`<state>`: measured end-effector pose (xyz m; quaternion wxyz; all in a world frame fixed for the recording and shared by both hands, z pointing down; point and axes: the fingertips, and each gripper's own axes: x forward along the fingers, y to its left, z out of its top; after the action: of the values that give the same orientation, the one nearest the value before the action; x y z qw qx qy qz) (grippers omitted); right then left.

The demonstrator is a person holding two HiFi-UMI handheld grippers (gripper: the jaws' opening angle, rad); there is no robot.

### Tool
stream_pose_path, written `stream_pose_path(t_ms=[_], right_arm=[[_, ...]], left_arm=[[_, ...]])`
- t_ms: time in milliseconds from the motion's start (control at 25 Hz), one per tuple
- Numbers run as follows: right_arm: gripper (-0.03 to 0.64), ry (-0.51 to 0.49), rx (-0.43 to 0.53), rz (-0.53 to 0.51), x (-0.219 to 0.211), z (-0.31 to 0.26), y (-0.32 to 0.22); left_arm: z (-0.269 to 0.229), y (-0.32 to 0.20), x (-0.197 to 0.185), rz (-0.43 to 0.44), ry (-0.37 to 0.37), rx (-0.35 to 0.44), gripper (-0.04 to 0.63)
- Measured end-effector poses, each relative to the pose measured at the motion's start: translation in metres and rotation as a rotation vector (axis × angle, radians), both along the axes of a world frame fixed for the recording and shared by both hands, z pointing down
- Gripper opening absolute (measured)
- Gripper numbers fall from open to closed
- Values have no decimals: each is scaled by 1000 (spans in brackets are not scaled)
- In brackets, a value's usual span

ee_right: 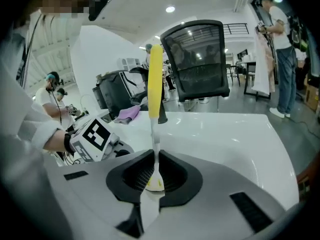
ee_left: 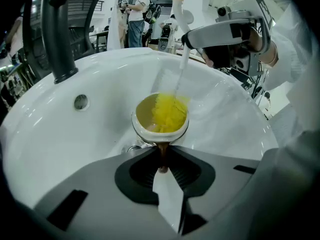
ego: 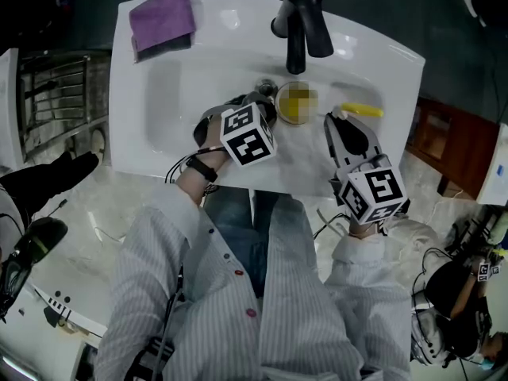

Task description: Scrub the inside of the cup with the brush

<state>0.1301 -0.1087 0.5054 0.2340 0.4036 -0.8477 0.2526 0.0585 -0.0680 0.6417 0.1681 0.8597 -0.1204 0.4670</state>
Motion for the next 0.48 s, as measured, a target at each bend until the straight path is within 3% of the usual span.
stream_pose_path(t_ms=[200,480], right_arm=[[55,-50,-24,7,-12,1,7],[55,-61,20,40,-24,-1,-7]], left_arm=[[0,0,1,3,-3,5,69],[-1,2,0,2,-4,6,69]])
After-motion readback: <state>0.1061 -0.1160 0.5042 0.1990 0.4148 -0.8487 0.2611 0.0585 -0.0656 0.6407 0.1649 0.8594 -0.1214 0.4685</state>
